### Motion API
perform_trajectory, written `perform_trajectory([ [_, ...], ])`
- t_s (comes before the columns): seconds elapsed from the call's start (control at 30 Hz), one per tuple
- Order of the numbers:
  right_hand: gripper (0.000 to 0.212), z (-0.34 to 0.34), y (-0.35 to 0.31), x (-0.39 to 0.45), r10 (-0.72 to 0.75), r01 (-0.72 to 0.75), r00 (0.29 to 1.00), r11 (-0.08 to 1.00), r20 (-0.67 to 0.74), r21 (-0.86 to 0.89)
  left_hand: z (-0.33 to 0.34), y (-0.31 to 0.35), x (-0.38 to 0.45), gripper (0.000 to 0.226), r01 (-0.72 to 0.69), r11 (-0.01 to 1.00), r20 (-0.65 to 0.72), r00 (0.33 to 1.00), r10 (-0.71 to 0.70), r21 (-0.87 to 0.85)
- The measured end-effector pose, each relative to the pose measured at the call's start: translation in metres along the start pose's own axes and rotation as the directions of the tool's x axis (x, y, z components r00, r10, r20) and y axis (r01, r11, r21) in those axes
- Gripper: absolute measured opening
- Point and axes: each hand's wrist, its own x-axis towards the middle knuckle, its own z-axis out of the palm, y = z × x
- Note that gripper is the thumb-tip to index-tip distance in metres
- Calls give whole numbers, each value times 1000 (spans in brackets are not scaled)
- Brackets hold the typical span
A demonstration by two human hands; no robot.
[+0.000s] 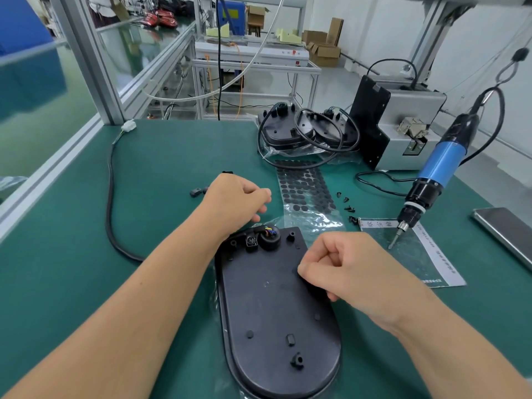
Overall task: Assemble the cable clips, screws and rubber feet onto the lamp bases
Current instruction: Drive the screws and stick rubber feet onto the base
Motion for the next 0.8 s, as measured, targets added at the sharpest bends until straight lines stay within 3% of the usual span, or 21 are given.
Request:
perform_trajectory([
  [0.1,19,-2,1,3,-7,6,1000,999,-18,-44,0,0,0,24,-4,1000,-1,1000,4,13],
  [0.23,32,-5,2,9,110,-113,993,991,42,77,1,-1,-1,26,-17,1000,-29,999,18,22],
  [0.37,28,-9,4,13,156,-171,982,973,104,154,-8,0,-4,27,-63,994,-68,995,69,86],
  [0.47,31,-18,4,10,187,-216,974,932,124,292,-41,-6,0,23,-55,972,-227,968,108,228],
  [0.57,32,-18,6,8,175,-197,979,950,108,242,-94,-30,8,24,185,865,-484,872,75,467],
  [0.67,37,-8,7,9,151,-156,984,986,91,60,-125,-58,7,53,526,683,-618,774,-138,506],
  [0.73,37,-3,8,10,136,-136,987,991,82,-7,-129,-72,2,62,609,650,-633,734,-245,455],
  [0.8,36,-4,8,11,138,-138,987,990,75,-9,-133,-79,1,42,588,671,-619,748,-240,451],
])
